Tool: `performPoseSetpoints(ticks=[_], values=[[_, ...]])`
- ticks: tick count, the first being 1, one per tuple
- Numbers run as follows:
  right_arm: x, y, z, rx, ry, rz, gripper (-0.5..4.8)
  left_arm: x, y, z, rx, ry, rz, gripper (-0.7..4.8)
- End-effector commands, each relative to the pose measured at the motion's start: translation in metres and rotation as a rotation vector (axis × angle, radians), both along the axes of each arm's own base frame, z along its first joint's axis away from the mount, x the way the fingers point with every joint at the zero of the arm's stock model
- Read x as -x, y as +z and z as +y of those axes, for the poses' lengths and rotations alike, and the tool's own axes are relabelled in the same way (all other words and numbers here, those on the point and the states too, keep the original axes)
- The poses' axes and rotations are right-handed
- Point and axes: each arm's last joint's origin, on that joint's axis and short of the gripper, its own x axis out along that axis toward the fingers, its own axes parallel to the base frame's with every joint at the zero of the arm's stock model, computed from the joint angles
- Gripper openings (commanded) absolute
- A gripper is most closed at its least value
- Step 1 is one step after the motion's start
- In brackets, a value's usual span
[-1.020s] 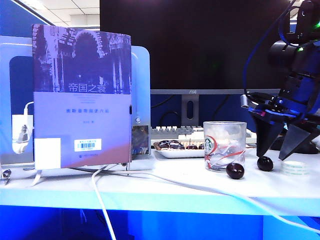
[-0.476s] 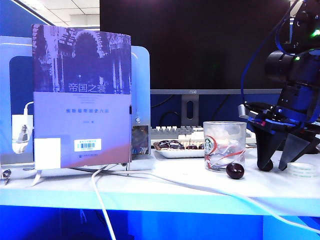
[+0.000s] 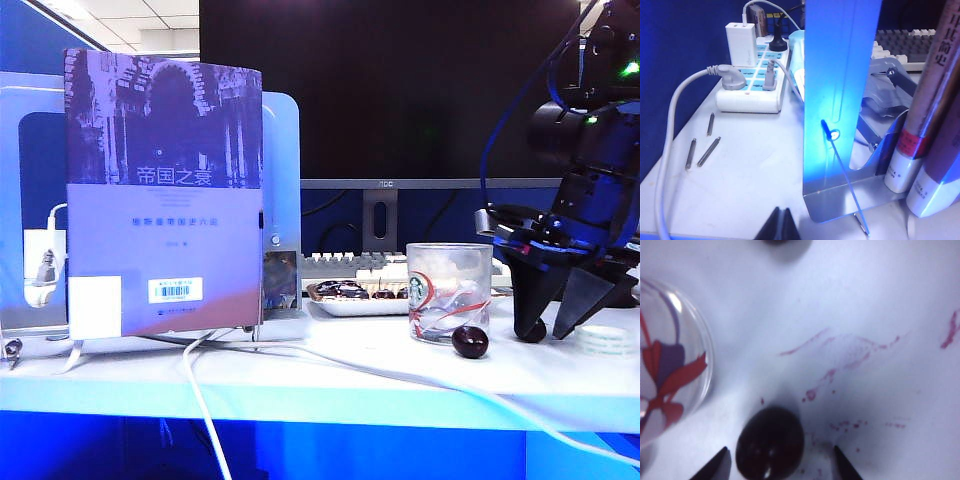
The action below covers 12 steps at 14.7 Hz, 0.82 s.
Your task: Pick up the cherry on the right side of the glass and put it inside the glass.
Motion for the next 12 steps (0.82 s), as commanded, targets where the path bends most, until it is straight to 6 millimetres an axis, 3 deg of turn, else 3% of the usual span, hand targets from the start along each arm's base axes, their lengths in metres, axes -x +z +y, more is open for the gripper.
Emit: performPoseSetpoints(ticks=[1, 5, 8, 12], values=[[-0.0032, 0.0022, 0.0007, 0.0, -0.003, -0.024, 2.7, 0.0003, -0.0011, 0.0, -0.004, -0.004, 0.009, -0.05], [-0.0047, 0.0036, 0.0009, -0.003, -0.003, -0.035, 2.63, 0.0003, -0.0011, 0.0, -0.004, -0.004, 0.009, -0.05], [-0.0046, 0.0036, 0.0009, -0.002, -0.002, -0.034, 1.98, 0.0003, -0.0011, 0.0, -0.004, -0.004, 0.009, -0.05], [-0.0047, 0.0036, 0.0011, -0.009, -0.001, -0.035, 1.98, 0.0003, -0.0011, 0.0, -0.004, -0.004, 0.009, -0.05]])
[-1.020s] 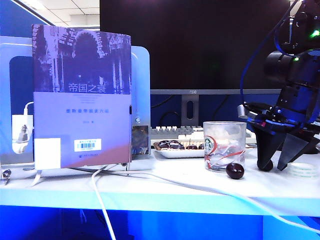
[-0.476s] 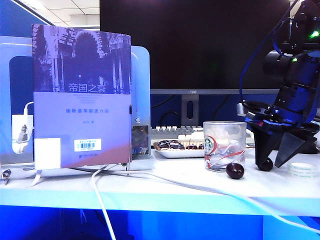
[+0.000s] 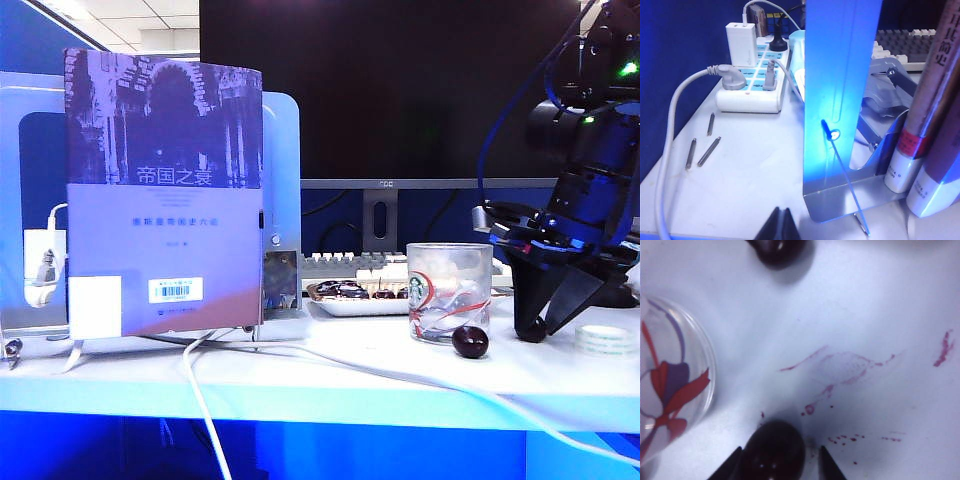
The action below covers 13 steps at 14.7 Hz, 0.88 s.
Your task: Pick up the cherry on the right side of the glass and put it inside the glass.
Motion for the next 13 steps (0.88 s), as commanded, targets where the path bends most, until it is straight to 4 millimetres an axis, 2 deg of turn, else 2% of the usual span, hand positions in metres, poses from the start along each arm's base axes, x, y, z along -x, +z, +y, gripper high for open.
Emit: performPoseSetpoints(ticks=[1, 9, 13], values=[[-0.001, 0.002, 0.001, -0.006, 0.001, -0.012, 1.98, 0.0, -0.001, 0.0, -0.004, -0.004, 0.009, -0.05], [-0.003, 0.005, 0.001, -0.008, 0.001, -0.02, 1.97, 0.0, -0.001, 0.0, -0.004, -0.003, 0.009, -0.05], [-0.013, 0.025, 0.002, -0.015, -0.002, -0.071, 1.97, 0.0, -0.001, 0.0, -0.004, -0.004, 0.009, -0.05]])
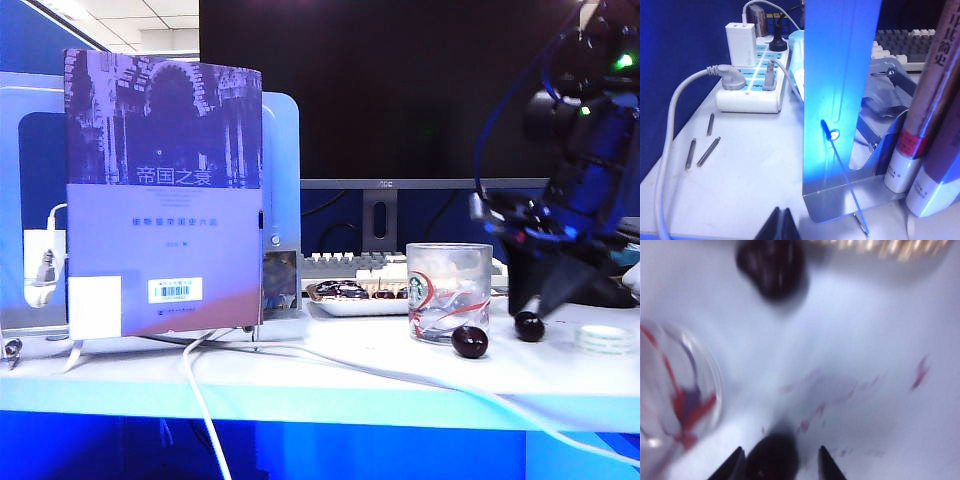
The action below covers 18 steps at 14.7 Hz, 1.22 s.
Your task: Pick up the cherry on the right side of the glass and put it inside the glass.
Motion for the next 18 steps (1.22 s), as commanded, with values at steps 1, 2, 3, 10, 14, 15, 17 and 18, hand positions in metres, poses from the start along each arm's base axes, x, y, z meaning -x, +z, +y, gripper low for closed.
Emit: performPoseSetpoints(ticks=[1, 2, 3, 10, 14, 15, 17, 18], values=[[-0.006, 0.016, 0.001, -0.008, -0.002, -0.037, 1.98, 0.0, -0.001, 0.0, -0.004, -0.004, 0.009, -0.05], [-0.008, 0.021, 0.002, -0.009, -0.002, -0.048, 1.98, 0.0, -0.001, 0.0, -0.004, -0.004, 0.009, -0.05], [-0.01, 0.027, 0.002, -0.007, -0.004, -0.056, 1.98, 0.0, -0.001, 0.0, -0.004, -0.004, 0.009, -0.05], [-0.004, 0.025, 0.001, 0.004, -0.004, 0.024, 2.67, 0.0, -0.001, 0.0, -0.004, -0.004, 0.009, -0.05], [-0.002, 0.023, 0.0, 0.011, -0.004, 0.057, 2.66, 0.0, -0.001, 0.0, -0.004, -0.003, 0.009, -0.05], [-0.002, 0.021, 0.0, 0.012, -0.004, 0.067, 2.66, 0.0, -0.001, 0.0, -0.004, -0.003, 0.009, -0.05], [-0.002, 0.017, 0.001, 0.011, -0.003, 0.081, 2.66, 0.0, -0.001, 0.0, -0.004, -0.004, 0.009, -0.05], [-0.003, 0.015, 0.001, 0.008, -0.002, 0.094, 2.66, 0.0, -0.001, 0.0, -0.004, -0.004, 0.009, -0.05]])
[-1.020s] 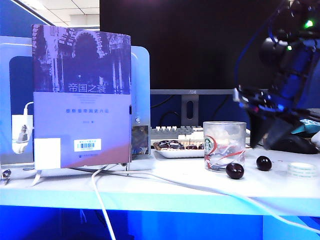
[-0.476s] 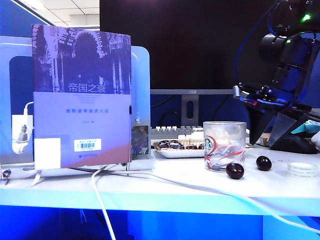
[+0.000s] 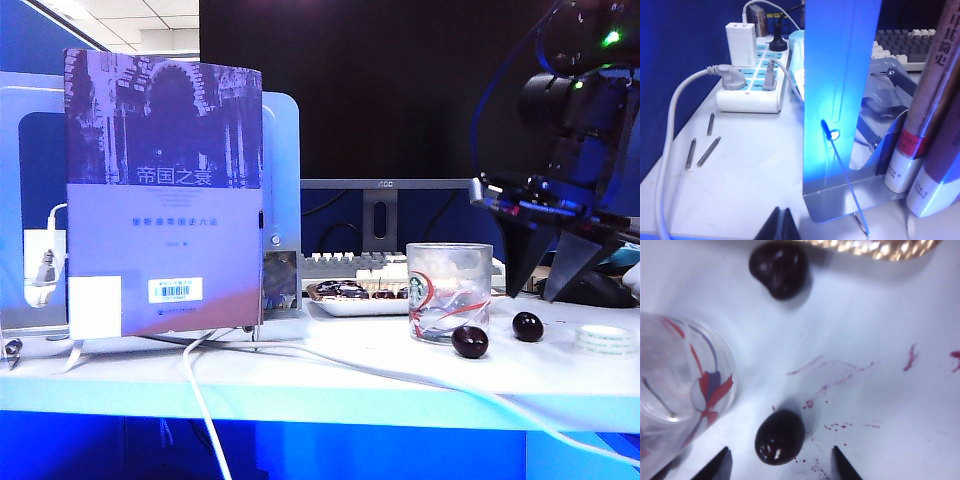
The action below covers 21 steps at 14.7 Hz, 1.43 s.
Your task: Pick up the cherry on the right side of the glass and put it inside the glass.
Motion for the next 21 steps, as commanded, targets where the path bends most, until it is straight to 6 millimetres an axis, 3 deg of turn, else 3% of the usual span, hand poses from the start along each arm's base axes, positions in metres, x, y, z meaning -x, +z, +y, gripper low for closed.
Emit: performPoseSetpoints(ticks=[1, 15, 21], values=[[-0.001, -0.006, 0.001, -0.003, 0.002, 0.03, 2.66, 0.0, -0.001, 0.0, -0.004, -0.004, 0.009, -0.05], [-0.003, -0.011, 0.001, -0.02, 0.007, 0.033, 2.65, 0.0, -0.001, 0.0, -0.004, -0.004, 0.009, -0.05], [-0.007, -0.026, 0.002, -0.008, 0.004, 0.074, 2.65, 0.0, -0.001, 0.0, -0.004, -0.004, 0.009, -0.05]])
